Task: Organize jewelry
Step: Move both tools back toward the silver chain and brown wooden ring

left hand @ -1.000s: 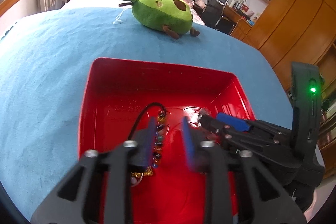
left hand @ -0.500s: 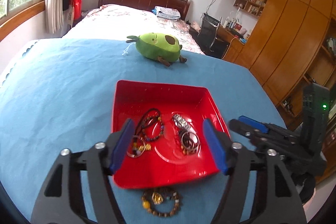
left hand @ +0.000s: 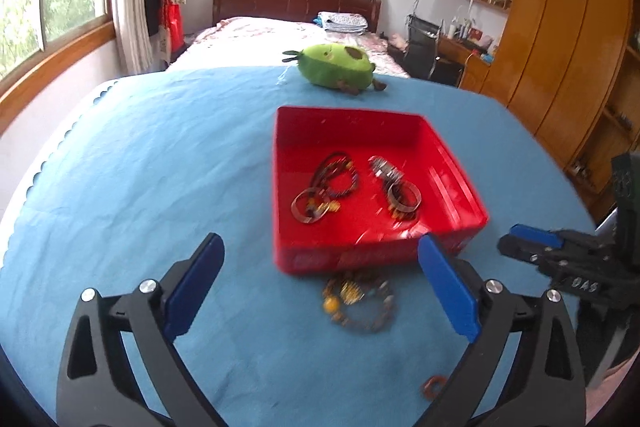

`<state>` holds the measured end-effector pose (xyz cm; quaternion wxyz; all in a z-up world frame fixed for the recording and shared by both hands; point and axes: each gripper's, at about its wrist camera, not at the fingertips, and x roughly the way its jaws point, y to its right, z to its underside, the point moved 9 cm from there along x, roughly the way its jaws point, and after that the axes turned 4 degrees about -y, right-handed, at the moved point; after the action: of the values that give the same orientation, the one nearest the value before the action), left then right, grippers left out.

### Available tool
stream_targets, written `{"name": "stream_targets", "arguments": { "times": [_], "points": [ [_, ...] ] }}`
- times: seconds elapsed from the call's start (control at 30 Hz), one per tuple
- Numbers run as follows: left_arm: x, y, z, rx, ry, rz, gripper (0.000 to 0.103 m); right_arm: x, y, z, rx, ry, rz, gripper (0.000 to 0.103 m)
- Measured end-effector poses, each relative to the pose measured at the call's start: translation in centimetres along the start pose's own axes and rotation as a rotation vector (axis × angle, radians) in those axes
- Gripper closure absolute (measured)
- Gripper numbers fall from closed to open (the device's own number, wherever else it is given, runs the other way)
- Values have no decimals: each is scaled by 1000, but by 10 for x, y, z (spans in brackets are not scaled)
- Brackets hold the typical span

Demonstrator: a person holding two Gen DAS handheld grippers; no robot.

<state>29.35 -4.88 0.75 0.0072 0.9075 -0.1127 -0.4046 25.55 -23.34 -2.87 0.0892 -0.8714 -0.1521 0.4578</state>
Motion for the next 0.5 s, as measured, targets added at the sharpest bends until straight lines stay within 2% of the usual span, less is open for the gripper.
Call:
{"name": "stream_targets", "arguments": {
  "times": [0.2, 0.5],
  "points": [
    [-10, -16, 37, -16, -20, -38, 6, -4, -4, 37, -1, -34, -15, 61],
    [-14, -22, 82, -52, -41, -36, 6, -9, -4, 90, 11, -68, -32, 61]
  ]
}}
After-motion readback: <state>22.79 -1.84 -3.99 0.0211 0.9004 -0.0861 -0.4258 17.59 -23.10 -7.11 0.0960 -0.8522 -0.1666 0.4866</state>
